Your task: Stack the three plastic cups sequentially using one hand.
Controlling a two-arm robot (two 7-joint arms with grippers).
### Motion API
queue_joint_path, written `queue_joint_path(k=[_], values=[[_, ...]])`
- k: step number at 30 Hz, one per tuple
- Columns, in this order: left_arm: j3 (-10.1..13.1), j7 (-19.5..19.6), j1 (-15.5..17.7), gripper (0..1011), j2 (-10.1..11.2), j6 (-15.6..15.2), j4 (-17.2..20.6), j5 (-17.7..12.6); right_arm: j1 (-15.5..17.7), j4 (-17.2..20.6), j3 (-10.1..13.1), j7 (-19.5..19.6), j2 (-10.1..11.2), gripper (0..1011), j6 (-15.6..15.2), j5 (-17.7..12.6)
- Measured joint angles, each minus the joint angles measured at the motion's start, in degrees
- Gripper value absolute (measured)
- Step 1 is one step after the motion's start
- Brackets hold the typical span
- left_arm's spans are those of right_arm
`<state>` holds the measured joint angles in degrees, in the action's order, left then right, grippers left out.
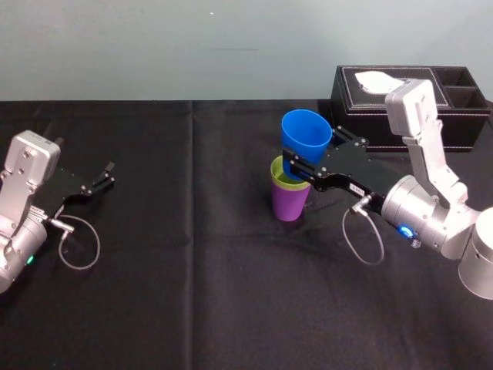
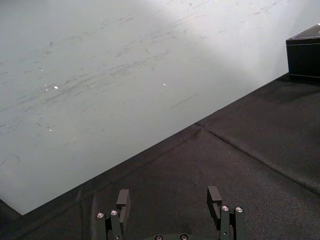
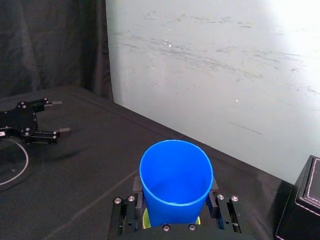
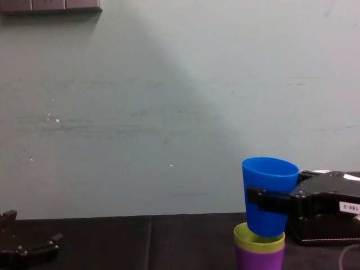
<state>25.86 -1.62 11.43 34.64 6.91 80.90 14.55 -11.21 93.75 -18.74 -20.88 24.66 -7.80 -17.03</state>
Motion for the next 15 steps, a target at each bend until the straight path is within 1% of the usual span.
queue_joint_path(k=[11, 15], values=[[0.0, 0.0, 0.0, 1011, 0.0, 0.0, 0.0, 0.0, -1.6, -3.8, -1.1, -1.5, -0.8, 723, 2.4, 0.4], [0.0, 0.0, 0.0, 1011, 0.0, 0.0, 0.0, 0.0, -2.0, -4.6, -1.5, -1.5, -1.0, 723, 2.6, 0.8]])
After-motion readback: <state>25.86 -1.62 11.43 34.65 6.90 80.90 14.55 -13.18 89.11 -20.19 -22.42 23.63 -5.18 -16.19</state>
